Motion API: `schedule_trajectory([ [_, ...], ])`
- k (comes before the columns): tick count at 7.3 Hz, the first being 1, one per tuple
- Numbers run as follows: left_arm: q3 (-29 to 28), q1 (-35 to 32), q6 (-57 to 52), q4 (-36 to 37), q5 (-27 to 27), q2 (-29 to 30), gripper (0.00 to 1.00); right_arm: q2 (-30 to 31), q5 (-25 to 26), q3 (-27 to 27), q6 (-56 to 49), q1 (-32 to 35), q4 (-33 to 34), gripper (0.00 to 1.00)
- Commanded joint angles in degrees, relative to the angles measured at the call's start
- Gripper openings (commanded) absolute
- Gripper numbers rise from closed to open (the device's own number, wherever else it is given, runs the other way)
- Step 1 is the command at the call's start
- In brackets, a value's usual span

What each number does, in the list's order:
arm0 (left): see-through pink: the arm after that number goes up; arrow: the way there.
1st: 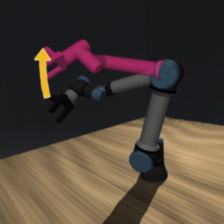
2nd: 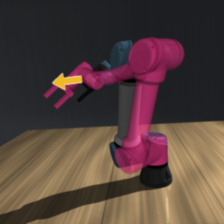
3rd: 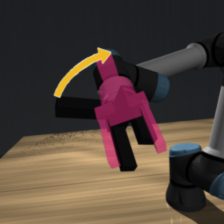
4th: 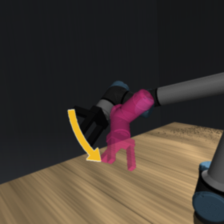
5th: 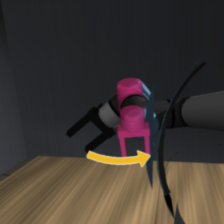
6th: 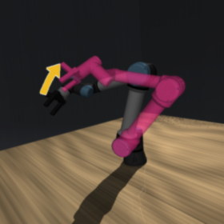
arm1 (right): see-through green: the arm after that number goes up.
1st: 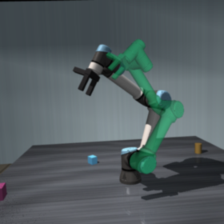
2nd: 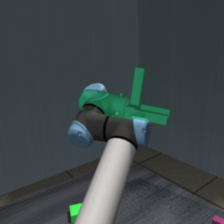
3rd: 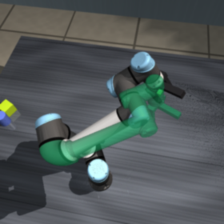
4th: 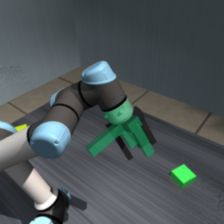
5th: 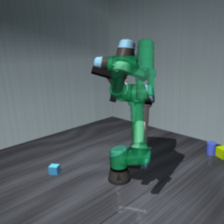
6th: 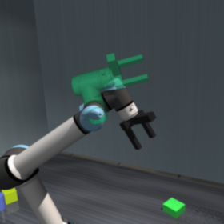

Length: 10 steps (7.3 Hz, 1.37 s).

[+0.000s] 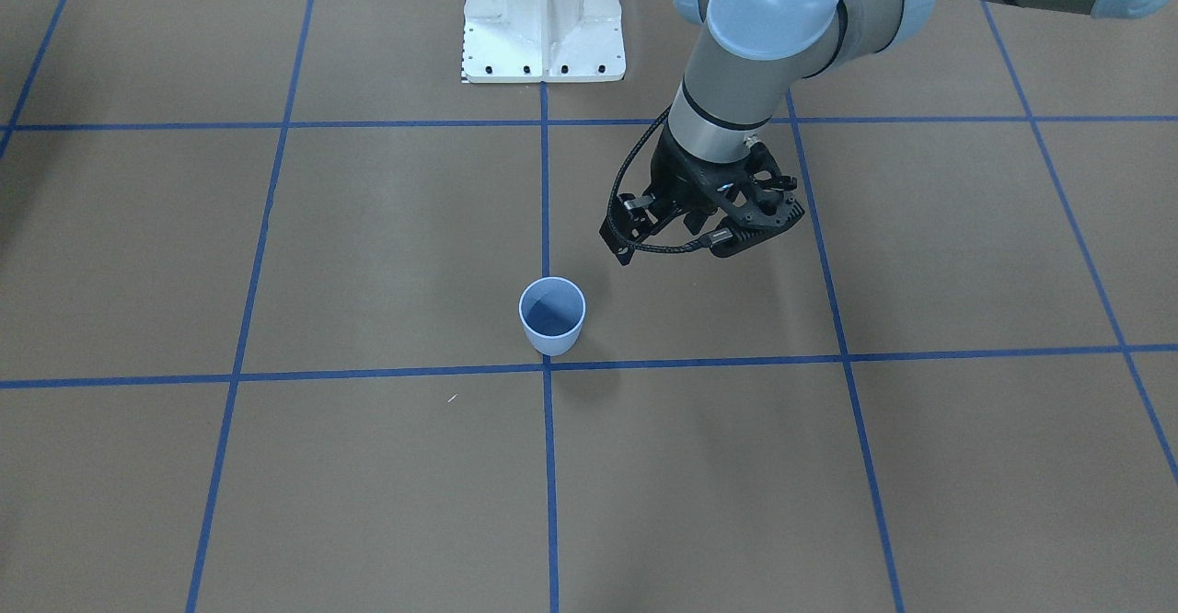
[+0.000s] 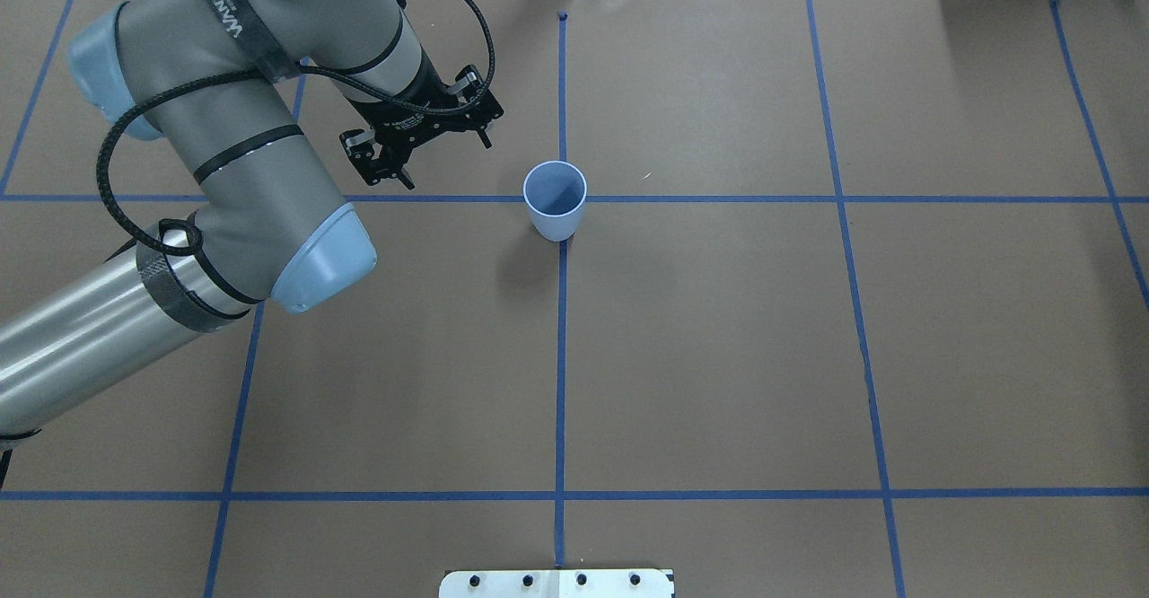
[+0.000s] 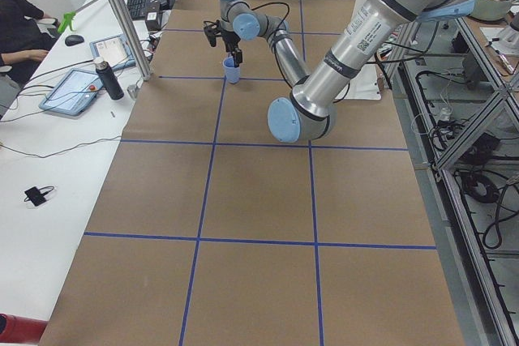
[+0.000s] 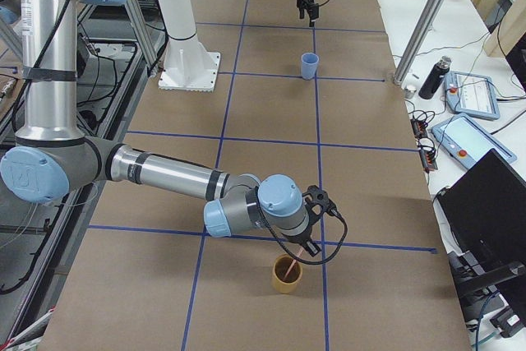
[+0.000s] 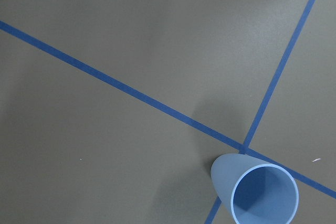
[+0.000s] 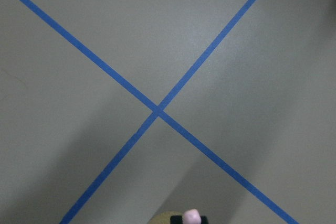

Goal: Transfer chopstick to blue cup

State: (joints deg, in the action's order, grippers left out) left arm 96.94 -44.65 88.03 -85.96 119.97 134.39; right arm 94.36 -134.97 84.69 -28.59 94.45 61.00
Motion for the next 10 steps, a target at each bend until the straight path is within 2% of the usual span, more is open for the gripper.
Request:
schedule_trajectory([
  [1,0.0,0.0,-0.05,0.0,0.0,0.0,0.99,-0.14,-1.34,0.65,0.02,2.74,0.09,0.0],
  [4,0.7,0.0,-0.05,0.0,0.09,0.0,0.99,-0.14,-3.9,3.01,0.81,7.49,0.7,0.0],
  [6,0.88,0.0,-0.14,0.0,0.09,-0.35,0.99,-0.84,-6.52,6.08,6.84,8.55,0.97,0.0],
  [7,0.97,0.0,-0.14,-0.09,0.09,-0.79,0.99,-1.8,-8.45,8.88,10.01,9.6,4.45,0.0],
  [9,1.93,-1.13,-0.32,-0.09,-0.09,-1.14,0.99,-7.4,-9.44,16.17,10.31,10.93,21.18,0.0],
  [10,4.46,-3.49,-4.58,0.0,0.17,-2.71,0.99,-12.57,-9.35,16.82,10.48,9.71,28.32,0.0],
])
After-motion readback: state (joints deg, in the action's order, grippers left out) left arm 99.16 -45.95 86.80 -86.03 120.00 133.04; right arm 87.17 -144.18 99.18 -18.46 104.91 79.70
